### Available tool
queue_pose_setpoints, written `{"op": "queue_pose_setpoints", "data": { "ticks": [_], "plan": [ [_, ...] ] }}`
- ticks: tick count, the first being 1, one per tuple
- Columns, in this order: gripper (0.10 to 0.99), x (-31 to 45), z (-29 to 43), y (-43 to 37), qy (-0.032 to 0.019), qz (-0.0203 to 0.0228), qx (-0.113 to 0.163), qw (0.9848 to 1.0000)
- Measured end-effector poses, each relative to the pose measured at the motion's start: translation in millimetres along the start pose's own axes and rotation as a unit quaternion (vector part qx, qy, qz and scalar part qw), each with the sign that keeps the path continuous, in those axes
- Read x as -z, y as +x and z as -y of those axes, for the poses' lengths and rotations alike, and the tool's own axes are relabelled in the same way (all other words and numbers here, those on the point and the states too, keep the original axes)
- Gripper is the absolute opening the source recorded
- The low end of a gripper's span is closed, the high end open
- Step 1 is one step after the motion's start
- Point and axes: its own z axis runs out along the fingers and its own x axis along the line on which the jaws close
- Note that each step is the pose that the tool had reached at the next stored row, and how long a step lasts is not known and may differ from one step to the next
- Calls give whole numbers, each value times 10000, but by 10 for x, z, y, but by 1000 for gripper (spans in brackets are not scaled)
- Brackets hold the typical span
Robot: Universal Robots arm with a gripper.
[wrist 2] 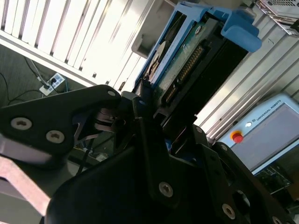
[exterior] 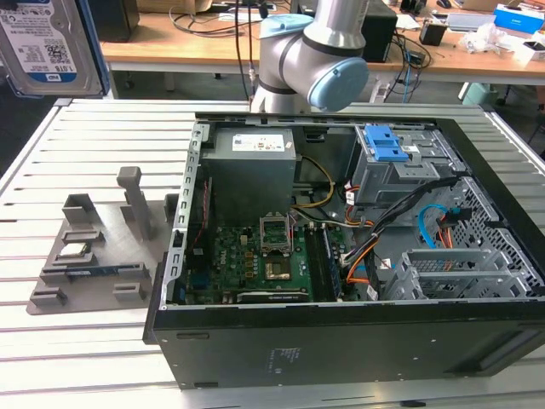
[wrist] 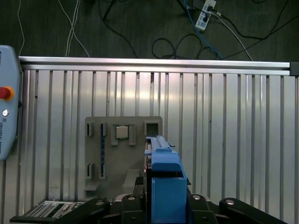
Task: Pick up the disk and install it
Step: 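Pick up the disk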
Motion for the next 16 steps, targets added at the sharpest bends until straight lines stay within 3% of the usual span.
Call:
{"op": "queue_pose_setpoints", "data": {
  "ticks": [2, 5, 10, 16],
  "plan": [
    [365, 2, 62, 2, 0, 0, 0, 10000],
    [365, 11, 230, 6, 0, -1, 1, 10000],
    [365, 17, 370, 9, 0, 0, 0, 10000],
    [365, 28, 632, 16, 1, 0, 0, 10000]
  ]
}}
